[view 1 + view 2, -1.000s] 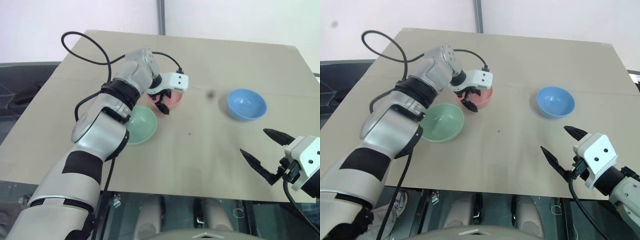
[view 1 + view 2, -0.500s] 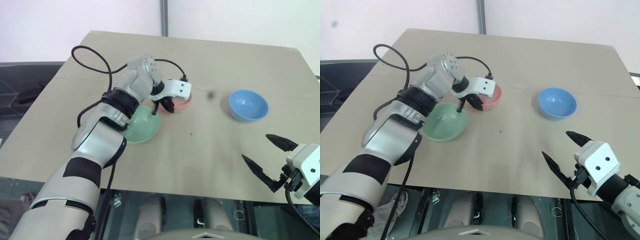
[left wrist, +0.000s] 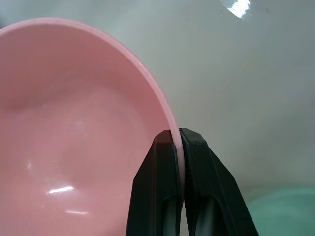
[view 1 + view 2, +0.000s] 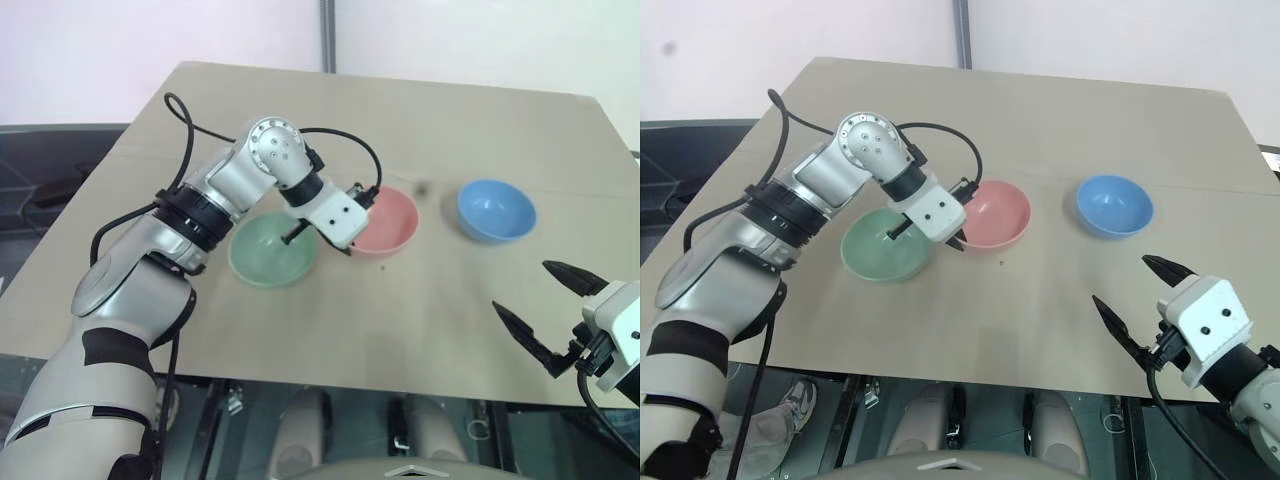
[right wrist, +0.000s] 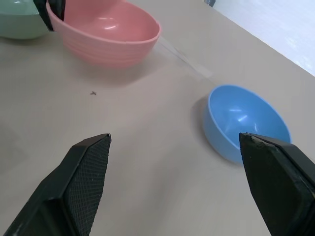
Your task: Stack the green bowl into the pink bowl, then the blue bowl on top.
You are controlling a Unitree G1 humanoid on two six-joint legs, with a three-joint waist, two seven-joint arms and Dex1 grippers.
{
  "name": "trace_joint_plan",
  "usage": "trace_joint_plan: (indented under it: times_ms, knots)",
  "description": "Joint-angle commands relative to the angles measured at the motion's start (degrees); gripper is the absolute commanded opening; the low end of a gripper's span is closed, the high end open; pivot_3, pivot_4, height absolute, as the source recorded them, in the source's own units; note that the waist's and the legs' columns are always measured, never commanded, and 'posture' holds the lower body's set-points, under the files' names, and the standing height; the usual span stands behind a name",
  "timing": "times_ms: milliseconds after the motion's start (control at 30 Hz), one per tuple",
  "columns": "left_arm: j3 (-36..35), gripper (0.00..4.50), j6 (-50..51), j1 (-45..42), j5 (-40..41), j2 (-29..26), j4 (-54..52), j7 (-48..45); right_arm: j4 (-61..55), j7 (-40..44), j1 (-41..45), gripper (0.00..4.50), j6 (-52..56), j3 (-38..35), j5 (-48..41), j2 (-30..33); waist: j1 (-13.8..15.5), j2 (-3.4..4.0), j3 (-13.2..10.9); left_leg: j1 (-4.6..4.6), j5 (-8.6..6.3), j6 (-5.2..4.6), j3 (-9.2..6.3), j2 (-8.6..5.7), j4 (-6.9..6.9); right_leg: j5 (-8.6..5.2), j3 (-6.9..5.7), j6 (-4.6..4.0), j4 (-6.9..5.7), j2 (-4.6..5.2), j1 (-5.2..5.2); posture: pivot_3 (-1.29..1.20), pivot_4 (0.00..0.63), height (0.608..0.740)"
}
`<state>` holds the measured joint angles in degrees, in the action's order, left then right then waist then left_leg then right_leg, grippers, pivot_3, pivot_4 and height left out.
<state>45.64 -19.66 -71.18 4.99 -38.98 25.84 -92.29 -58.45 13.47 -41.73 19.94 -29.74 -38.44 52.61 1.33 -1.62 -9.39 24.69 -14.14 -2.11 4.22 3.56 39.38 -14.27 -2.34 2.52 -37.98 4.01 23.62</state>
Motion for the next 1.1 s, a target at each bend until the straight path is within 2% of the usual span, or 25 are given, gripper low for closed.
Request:
trace_joint_plan:
  times_ms: [33,133,300,400,467,500,567,667,800,900,1000,1100]
  knots:
    - [1.39,0.01,-2.48,0.27,2.54,-1.02,-2.49,-0.21,-1.55,-0.05,0.64,4.50,0.37,-1.29,-0.27,-0.38,-0.05,0.00,0.00,0.00,0.00,0.00,-0.01,0.00,0.00,0.00,0.01,0.00,0.00,0.00,0.00,0.00,0.150,0.740]
    - [1.60,0.01,-2.07,0.75,3.42,-0.48,-3.52,-0.21,-1.55,0.24,0.39,4.50,0.19,-1.39,-0.30,-0.50,-0.06,0.00,0.00,0.01,0.00,0.00,-0.02,0.00,0.00,0.00,-0.01,0.00,0.00,0.00,0.01,0.00,0.150,0.740]
    - [0.87,1.67,-0.98,2.04,4.71,0.74,-4.81,-0.21,-1.55,0.29,-0.66,4.50,-0.60,-1.04,0.16,-0.41,-0.08,0.00,0.00,0.00,0.00,0.00,-0.03,0.00,0.00,0.00,0.00,0.01,0.00,0.00,0.00,0.00,0.150,0.740]
    - [0.34,2.79,0.34,2.05,5.95,1.26,-4.98,-0.21,-1.55,-0.16,-1.13,4.50,-1.27,-0.52,0.23,-0.04,-0.14,0.00,0.00,-0.01,0.00,0.00,-0.02,0.00,0.00,0.00,0.01,0.02,-0.02,0.00,0.00,0.00,0.150,0.740]
    - [-0.26,3.71,2.04,2.11,7.69,0.85,-5.94,-0.21,-1.55,-0.40,-1.68,4.50,-1.85,-0.22,0.28,0.05,-0.26,0.00,0.00,-0.02,0.00,0.00,-0.02,0.00,0.00,0.00,0.01,0.02,-0.02,-0.01,0.00,0.00,0.150,0.740]
    - [-0.51,3.82,2.83,2.11,8.37,0.70,-6.26,-0.21,-1.55,-0.49,-1.80,4.50,-1.96,-0.15,0.28,0.09,-0.32,0.00,0.00,-0.02,0.00,0.00,-0.03,0.00,0.00,0.00,0.00,0.02,-0.02,-0.01,0.00,0.00,0.150,0.740]
    - [-1.86,4.45,5.14,2.00,10.30,0.32,-6.90,-0.21,-1.55,-0.67,-2.11,4.50,-2.22,0.00,0.40,0.13,-0.38,0.00,0.00,-0.02,0.00,0.00,-0.07,0.01,0.00,0.00,0.01,0.01,-0.02,-0.01,0.00,0.00,0.150,0.740]
    - [-3.95,4.45,8.02,1.47,12.13,-0.33,-6.88,-0.21,-1.55,-0.74,-2.20,4.50,-2.21,0.06,0.47,0.07,-0.40,0.01,0.00,-0.03,0.00,0.00,-0.09,0.01,0.00,-0.01,0.03,0.03,-0.02,-0.01,0.00,0.00,0.150,0.740]
    - [-7.19,4.45,15.02,1.20,19.09,-6.51,-9.39,-0.21,-1.55,0.11,0.59,4.50,-0.19,0.00,-0.34,-0.12,-0.65,0.02,0.00,-0.05,0.01,0.01,-0.12,0.04,0.00,-0.01,0.04,0.03,-0.04,-0.02,0.01,0.00,0.150,0.740]
    - [-11.34,4.45,17.65,2.87,20.73,-8.15,-10.81,-0.21,-1.52,1.68,3.77,4.50,2.52,0.68,-0.22,-0.73,-0.55,0.02,0.01,-0.08,0.01,0.01,-0.13,0.05,-0.01,-0.01,0.07,0.03,-0.05,-0.03,0.01,0.00,0.150,0.740]
    - [-20.94,4.45,26.46,7.75,28.01,-7.36,-13.19,2.05,0.49,4.01,8.82,4.50,4.14,2.80,-0.25,-0.53,-0.36,0.06,0.04,-0.07,0.01,0.01,-0.13,0.05,0.01,-0.01,0.04,0.03,-0.04,-0.02,-0.02,0.00,0.150,0.740]
    - [-25.56,4.45,30.35,13.02,26.55,-10.38,-17.81,2.88,3.10,6.94,14.11,4.50,5.35,5.40,0.30,-0.24,-0.52,0.05,0.04,-0.07,0.01,0.02,-0.15,0.05,0.04,0.00,0.04,0.03,-0.04,-0.01,-0.02,0.00,0.150,0.740]
